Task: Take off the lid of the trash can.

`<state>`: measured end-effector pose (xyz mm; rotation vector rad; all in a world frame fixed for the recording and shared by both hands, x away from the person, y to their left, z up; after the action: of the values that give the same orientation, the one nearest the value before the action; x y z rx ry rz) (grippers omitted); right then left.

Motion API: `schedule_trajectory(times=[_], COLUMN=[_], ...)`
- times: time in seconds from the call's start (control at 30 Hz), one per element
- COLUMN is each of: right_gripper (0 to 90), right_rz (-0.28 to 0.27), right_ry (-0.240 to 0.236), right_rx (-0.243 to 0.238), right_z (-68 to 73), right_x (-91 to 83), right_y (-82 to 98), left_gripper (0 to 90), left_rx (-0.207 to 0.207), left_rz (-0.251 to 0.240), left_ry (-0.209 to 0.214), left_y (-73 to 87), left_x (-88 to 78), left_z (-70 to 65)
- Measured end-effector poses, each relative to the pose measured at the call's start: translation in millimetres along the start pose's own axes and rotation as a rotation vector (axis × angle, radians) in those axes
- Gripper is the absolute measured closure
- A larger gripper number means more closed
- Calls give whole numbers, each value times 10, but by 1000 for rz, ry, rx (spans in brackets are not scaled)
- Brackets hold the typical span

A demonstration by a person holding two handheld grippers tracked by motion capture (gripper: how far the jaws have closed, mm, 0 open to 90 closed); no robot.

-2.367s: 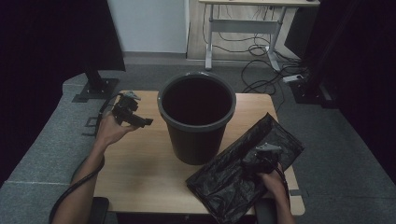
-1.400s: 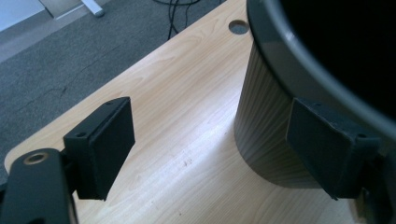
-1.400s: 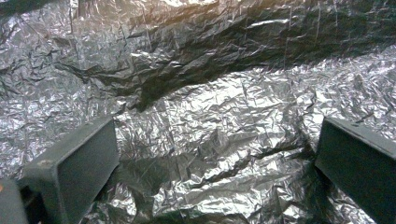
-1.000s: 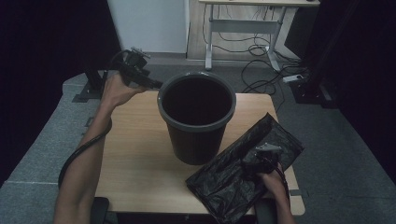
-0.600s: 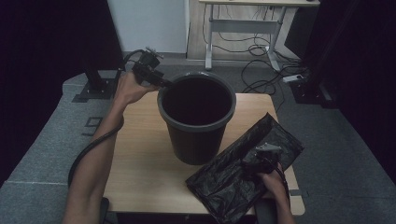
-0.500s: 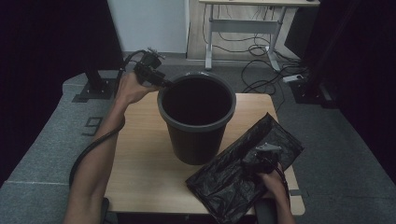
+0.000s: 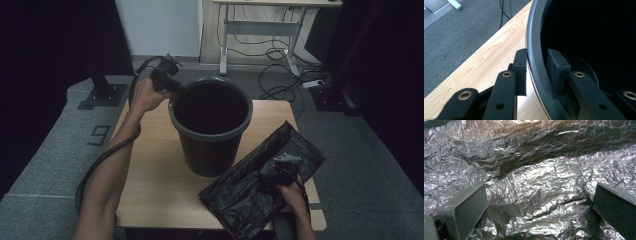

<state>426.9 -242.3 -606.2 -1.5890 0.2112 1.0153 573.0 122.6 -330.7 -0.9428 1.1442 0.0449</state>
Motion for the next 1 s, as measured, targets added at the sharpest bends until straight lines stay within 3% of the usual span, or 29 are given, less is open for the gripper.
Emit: schedule_trajectory(times=[0.13,0.2,0.27,0.67,0.8,1.0], right_gripper=[0,0,0,0,0,0], right_rz=[0,0,0,0,0,0], right_ry=[0,0,0,0,0,0], right_rx=[0,0,0,0,0,-1], right_z=[0,0,0,0,0,0], right_x=[0,0,0,0,0,0], right_y=[0,0,0,0,0,0], left_gripper=[708,718,720,752,761,776], left_rx=[-6,-45,-56,-111,-136,-167], left_rz=[8,-19,-28,-10,3,-17], left_ry=[-8,9,16,8,18,70], left_y=[-16,-50,-65,-174,-192,-228], left_x=[-11,-65,-93,-233,-261,-313], left_z=[0,11,12,-12,-15,-31])
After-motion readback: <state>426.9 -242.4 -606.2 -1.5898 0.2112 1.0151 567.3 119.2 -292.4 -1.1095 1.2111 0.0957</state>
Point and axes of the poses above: each handheld gripper's, and its own axes: x roughly forward along the jaws, y roughly out of its underside, z roughly to its left, the point moved 7 cm from there along x, roughly forward along the jaws, and after that the axes turned 4 degrees about -y, right-handed, at the moved point
